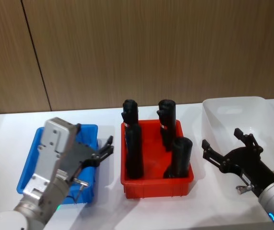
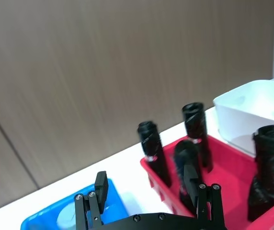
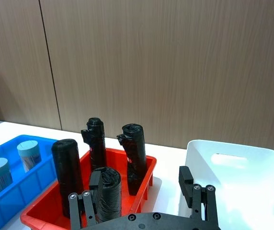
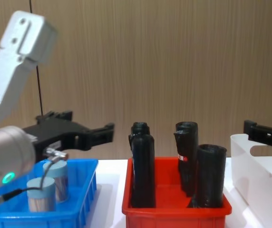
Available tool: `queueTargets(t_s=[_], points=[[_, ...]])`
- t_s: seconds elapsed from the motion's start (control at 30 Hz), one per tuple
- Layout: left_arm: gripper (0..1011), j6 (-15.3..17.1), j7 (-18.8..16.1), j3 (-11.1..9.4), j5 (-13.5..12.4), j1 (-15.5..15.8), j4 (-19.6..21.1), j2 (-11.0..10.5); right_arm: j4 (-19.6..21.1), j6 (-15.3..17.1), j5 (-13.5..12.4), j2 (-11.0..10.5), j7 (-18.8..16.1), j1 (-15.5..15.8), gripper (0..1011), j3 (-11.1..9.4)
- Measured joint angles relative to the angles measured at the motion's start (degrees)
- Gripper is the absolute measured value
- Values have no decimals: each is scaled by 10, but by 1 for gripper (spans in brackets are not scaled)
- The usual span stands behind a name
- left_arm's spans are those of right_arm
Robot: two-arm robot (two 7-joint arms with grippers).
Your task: Pick the cotton swabs from the blue box and place them into the white box.
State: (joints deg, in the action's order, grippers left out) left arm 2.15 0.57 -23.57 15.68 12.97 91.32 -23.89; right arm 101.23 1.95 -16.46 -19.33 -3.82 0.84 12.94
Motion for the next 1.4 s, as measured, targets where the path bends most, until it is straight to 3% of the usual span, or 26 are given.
queueTargets(t_s=[0.37,0.67,1.03,1.4], points=[[1004,28,-11,28,62,-9,-11,-23,0,0,0,0,0,0,1001,0],[1004,72,-16,48,107,-6,-29,-34,0,0,0,0,0,0,1001,0],[1004,122,-9,56,129,15,-69,-28,0,0,0,0,0,0,1002,0],[1004,146,16,55,124,49,-126,-9,0,0,0,0,0,0,1001,0]])
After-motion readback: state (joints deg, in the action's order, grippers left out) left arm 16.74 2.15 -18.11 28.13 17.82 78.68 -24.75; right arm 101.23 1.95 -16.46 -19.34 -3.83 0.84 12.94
